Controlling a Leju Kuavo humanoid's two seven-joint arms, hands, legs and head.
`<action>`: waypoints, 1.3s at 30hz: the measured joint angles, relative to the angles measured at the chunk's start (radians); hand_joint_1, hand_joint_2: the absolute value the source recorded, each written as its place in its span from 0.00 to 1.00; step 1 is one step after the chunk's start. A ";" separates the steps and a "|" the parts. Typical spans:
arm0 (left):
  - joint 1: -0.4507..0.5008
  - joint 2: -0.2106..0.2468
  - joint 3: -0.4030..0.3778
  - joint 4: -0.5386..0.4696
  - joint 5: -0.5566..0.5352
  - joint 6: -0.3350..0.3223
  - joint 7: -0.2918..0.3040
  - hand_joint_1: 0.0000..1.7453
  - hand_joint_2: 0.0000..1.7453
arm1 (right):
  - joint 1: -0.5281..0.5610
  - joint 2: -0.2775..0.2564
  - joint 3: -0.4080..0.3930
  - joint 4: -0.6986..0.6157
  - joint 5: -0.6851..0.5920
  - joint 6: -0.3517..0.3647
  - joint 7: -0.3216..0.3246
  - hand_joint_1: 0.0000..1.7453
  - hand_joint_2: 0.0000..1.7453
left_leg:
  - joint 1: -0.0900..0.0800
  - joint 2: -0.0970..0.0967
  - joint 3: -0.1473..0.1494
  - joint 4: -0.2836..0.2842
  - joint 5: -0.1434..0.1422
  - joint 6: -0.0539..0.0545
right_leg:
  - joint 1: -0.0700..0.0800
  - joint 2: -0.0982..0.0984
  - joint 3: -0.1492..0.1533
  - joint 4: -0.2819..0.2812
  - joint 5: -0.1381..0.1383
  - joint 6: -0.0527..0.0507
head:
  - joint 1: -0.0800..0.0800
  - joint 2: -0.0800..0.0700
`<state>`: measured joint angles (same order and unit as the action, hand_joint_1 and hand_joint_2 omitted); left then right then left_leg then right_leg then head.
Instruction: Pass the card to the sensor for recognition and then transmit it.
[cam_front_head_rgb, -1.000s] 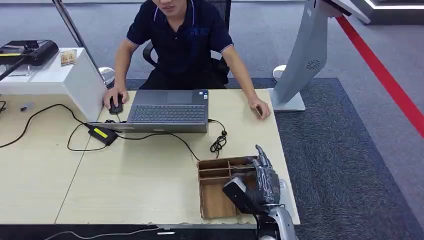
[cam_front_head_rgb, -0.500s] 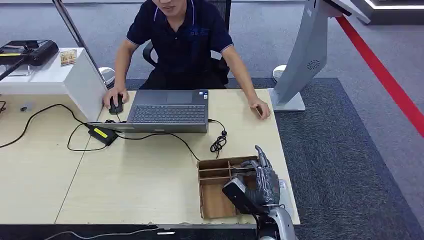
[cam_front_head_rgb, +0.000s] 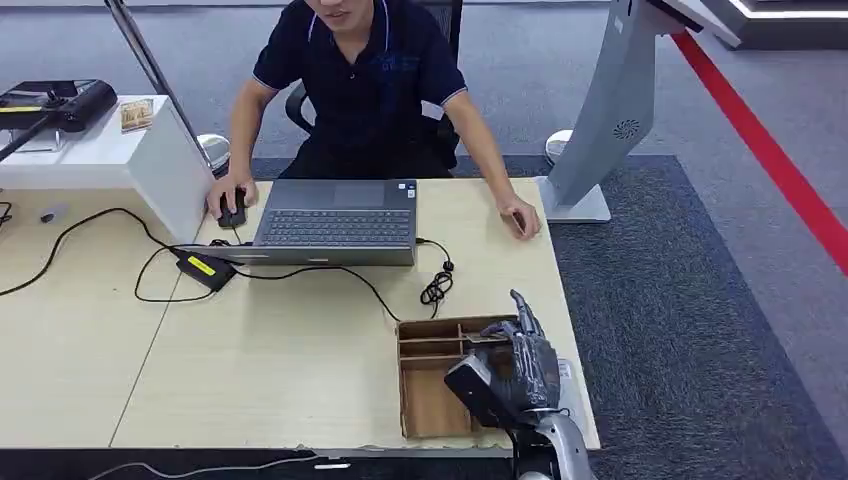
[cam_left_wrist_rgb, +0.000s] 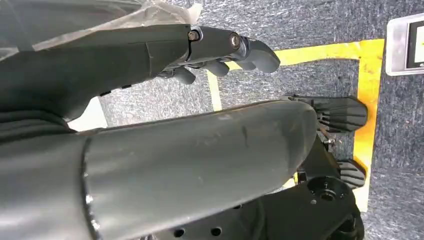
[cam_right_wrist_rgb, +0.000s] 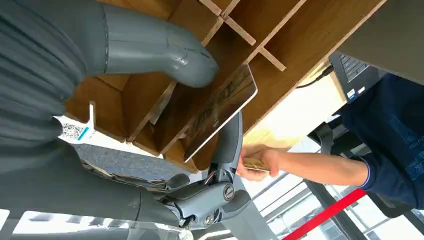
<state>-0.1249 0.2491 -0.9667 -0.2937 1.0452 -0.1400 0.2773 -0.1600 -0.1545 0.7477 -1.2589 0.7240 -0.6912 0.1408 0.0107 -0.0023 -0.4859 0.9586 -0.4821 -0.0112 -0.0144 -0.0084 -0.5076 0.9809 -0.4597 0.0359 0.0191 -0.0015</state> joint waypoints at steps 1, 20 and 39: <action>0.000 0.000 0.000 0.000 0.000 0.000 0.000 0.00 0.00 | 0.000 0.000 0.000 0.000 0.002 0.000 0.000 0.56 1.00 | 0.000 0.000 0.000 0.000 0.000 0.000 | 0.000 0.000 0.000 0.000 0.000 0.000 | 0.000 0.000; 0.000 0.000 0.000 0.000 -0.002 0.000 -0.001 0.00 0.00 | -0.009 -0.005 -0.004 -0.002 0.033 0.002 0.011 0.70 1.00 | 0.000 0.000 0.000 0.000 0.000 0.000 | 0.000 0.000 0.000 0.000 0.000 0.000 | 0.000 0.000; 0.000 0.000 0.000 0.000 -0.002 -0.001 -0.001 0.00 0.00 | -0.009 -0.011 -0.009 -0.009 0.042 0.006 0.015 1.00 1.00 | 0.000 0.000 0.000 0.000 0.000 0.000 | 0.000 0.000 0.000 0.000 0.000 0.000 | 0.000 0.000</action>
<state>-0.1249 0.2491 -0.9670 -0.2937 1.0433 -0.1408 0.2766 -0.1691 -0.1652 0.7389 -1.2676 0.7664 -0.6855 0.1556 0.0107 -0.0023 -0.4859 0.9586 -0.4821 -0.0112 -0.0144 -0.0084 -0.5075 0.9809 -0.4597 0.0359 0.0191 -0.0015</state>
